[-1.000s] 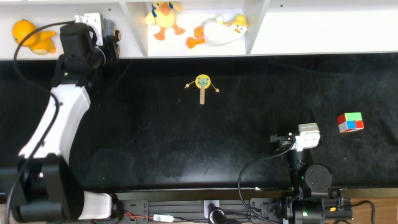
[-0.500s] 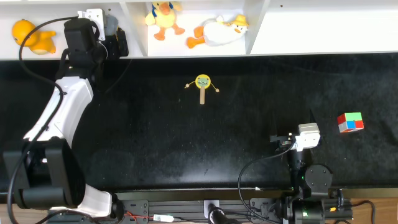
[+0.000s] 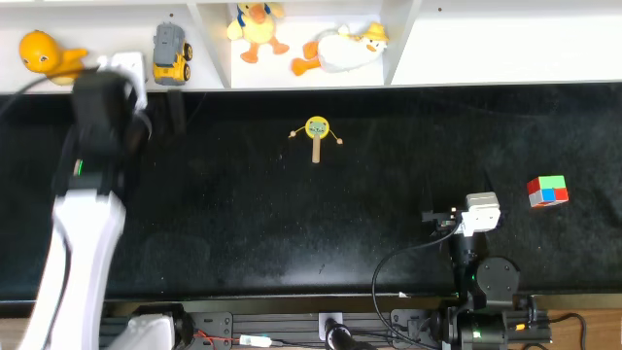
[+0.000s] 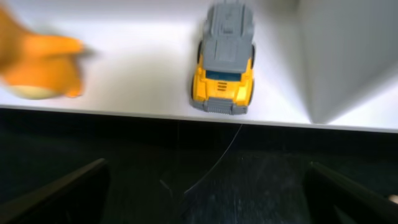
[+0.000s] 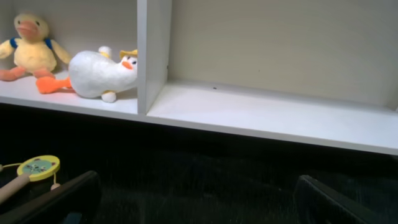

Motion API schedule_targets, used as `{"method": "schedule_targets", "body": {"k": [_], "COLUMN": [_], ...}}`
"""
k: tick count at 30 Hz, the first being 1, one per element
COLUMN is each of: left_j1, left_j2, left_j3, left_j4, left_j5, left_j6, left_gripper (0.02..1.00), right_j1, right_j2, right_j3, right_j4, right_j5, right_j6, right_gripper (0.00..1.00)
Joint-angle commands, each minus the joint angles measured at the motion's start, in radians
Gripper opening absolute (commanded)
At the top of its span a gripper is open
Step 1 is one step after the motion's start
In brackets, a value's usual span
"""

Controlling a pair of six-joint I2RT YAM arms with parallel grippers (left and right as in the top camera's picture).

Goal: Store Toys

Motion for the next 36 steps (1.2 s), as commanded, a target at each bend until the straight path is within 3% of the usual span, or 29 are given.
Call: {"method": "schedule_targets", "body": {"k": [1,6,10,12,20,36], "left_j1": [-0.005,-0.016,-0.05,-0.065,-0.068,-0.128], "left_j2": [-0.239,-0.562,-0.851,-0.981,-1.175,-1.181], "left_j3": [-0.222,-0.539,-0.742,-0.804,-0.933,-0.97], "left_j4": [0.038,0.319,0.408,0.374,0.266,0.349], "left_j5": [-0.012,0.024,0.122,0.114,0.082,0.041], "left_j6": [-0.003,0.01,0.228,0.29,0.126,0.071], "left_gripper": [0.998,0.998,0.998,0.998,0.998,0.996], "right_j1": [0.004,0.004,0.004,0.004,0.004,0.004], "right_j2": [-0.008,-0.008,-0.008,-0.008,-0.008,-0.008], "right_j3": [-0.013,-0.013,-0.013,-0.013,-0.013,-0.013], "right_j4": [0.004,0.004,0.004,0.004,0.004,0.004], "right_j5": [0.009,0.009,0.009,0.009,0.009,0.009], "right_j6": [0.008,0.008,0.008,0.008,0.008,0.008], "right_gripper": [0.996,0.996,0.996,0.996,0.996,0.993]}}
